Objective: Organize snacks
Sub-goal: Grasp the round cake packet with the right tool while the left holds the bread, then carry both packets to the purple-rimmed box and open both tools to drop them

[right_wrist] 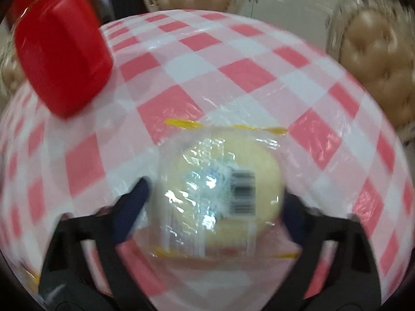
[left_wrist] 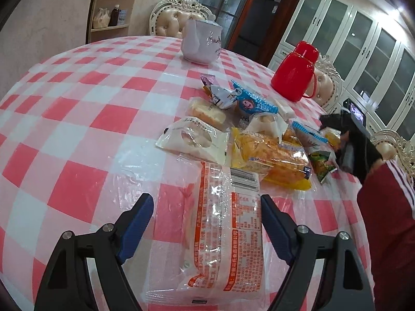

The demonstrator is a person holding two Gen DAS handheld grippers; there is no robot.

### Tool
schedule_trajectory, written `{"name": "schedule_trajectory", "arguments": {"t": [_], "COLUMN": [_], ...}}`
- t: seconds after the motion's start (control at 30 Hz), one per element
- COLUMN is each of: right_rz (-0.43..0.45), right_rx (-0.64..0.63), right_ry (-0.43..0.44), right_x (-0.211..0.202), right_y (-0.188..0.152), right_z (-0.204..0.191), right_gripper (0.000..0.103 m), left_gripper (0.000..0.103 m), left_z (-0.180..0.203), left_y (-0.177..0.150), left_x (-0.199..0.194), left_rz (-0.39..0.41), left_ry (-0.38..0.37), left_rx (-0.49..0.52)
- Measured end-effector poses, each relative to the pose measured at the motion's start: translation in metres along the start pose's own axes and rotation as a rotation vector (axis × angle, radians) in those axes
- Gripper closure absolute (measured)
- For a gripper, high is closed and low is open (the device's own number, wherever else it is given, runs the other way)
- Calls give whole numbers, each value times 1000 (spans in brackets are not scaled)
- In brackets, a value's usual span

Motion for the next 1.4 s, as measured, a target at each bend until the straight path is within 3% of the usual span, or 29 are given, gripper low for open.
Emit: {"name": "schedule_trajectory", "arguments": {"t": [0.1,0.17,0.37,0.53,0.67,0.8,0.97,1.0,1.03,1.1,1.4], "right_rz": [19,57,135,145,161,161,164,175,195,202,168], "right_rx": [-18,-65,-170,-161,-203,-281,-356,-370,-377,-389,-380], "right_ry": [138,178,333,499,591,631,584,576,573,571,599], "right_x": [-19,-43,-139,-197,-226,-238,-237,-240,-245,-247,-238], "right_y": [-23,-48,-164,-259,-296,-318,-342,-344,-347,-348,-344], "right_z": [20,35,75,69,32,-1,-21,-24,-21,-22,-23], "right_gripper": [35,36,36,36,36,36,36,36,36,36,36], "left_gripper": [20,20,20,20,19,17,17,19,35,53,53], "left_z": [-1,-2,-2,-4,-9,-8,-4,-2,0,5,7], "left_y": [0,-1,-2,-1,-3,-6,-9,-10,-10,-12,-12], "left_x": [2,1,-1,-4,2,11,13,13,12,9,7], "left_rz": [-14,-13,-19,-7,-28,-66,-82,-85,-80,-69,-57], "left_ry": [2,11,37,62,108,131,165,168,155,129,125], "left_rx": [-5,-3,13,24,27,44,93,110,117,139,148]}}
Point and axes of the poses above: each gripper's, at about its wrist camera, not at the fingertips, and x roughly the way its jaws point, z to its right, y to its top, the point moved 5 cm from there along x, roughly the way its jaws point, and after that the axes turned 3 degrees about -x, right-handed, at the moved point
